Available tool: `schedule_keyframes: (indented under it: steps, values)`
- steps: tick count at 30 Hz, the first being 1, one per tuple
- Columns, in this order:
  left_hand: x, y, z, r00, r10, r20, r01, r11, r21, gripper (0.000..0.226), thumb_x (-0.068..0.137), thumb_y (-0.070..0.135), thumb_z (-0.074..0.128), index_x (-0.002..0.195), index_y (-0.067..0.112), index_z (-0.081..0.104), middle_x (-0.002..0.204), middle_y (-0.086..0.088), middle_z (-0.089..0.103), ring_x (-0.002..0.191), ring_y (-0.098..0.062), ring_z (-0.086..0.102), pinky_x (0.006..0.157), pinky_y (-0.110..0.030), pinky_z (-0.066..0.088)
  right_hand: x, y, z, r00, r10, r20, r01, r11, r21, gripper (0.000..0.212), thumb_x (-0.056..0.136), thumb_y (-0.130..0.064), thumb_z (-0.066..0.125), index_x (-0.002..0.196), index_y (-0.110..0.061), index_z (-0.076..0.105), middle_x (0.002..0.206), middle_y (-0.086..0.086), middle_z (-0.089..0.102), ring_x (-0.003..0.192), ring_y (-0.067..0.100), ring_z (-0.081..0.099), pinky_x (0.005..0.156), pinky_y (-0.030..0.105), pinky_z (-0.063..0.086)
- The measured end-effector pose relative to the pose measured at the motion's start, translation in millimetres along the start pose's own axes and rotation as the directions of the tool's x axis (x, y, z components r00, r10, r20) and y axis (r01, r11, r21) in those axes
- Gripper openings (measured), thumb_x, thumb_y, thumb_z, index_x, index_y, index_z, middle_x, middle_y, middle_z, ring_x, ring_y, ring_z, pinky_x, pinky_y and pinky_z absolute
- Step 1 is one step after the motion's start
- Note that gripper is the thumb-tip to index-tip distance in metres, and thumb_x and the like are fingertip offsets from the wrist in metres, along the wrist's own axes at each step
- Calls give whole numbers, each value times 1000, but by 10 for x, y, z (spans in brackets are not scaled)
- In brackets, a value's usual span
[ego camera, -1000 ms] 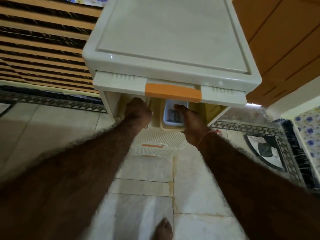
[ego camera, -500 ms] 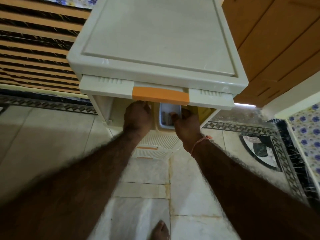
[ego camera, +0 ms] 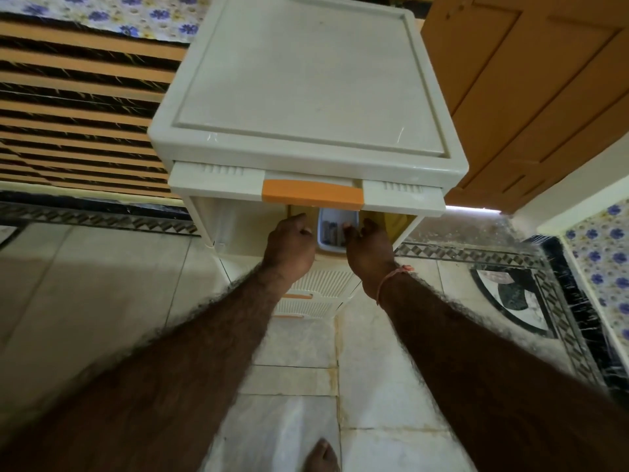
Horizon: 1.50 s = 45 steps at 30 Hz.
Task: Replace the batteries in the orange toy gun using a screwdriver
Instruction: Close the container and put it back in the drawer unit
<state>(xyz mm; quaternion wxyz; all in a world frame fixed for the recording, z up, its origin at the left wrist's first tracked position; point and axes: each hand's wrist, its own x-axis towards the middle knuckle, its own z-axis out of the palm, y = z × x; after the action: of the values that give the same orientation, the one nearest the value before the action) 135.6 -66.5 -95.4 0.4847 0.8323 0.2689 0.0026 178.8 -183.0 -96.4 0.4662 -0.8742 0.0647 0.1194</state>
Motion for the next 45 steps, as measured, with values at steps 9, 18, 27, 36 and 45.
schedule_keyframes:
  steps: [9,18,27,36,45]
  values:
    - [-452,109,-419,977,161,-143,-160,987,15,29,89,-3,46,100,11,70,95,2,61,90,-13,55,80,-22,40,-595,-178,-224,991,-120,-52,113,986,-125,35,96,-27,59,124,-5,56,122,11,64,112,27,61,83,26,46]
    - [-1098,469,-1149,802,563,-199,-476,804,357,18,84,18,45,75,19,60,77,3,61,74,-18,58,63,-28,46,-1360,-510,-670,935,-341,-100,311,921,-236,27,91,-24,60,118,-18,62,114,0,65,105,18,60,94,39,52]
    - [-1076,1004,-1441,874,486,-3,-414,748,519,44,86,9,61,129,18,59,127,2,60,118,-18,50,107,-33,39,-1407,-1146,-941,912,-401,85,408,866,-290,40,92,-14,58,132,-18,56,133,2,59,124,20,52,110,36,41]
    - [-998,1041,-1411,907,408,107,-384,693,610,51,89,14,64,138,24,53,135,6,57,127,-16,45,113,-35,36,-1331,-1242,-960,922,-303,242,370,873,-318,46,94,-7,50,139,-18,49,141,4,52,131,22,48,115,35,34]
    - [-935,1148,-1392,932,316,178,-355,691,630,34,84,18,70,116,22,63,116,3,65,111,-18,59,100,-38,50,-1292,-1340,-904,881,-329,341,455,787,-416,47,86,-5,58,132,-16,55,133,5,56,121,25,54,108,37,43]
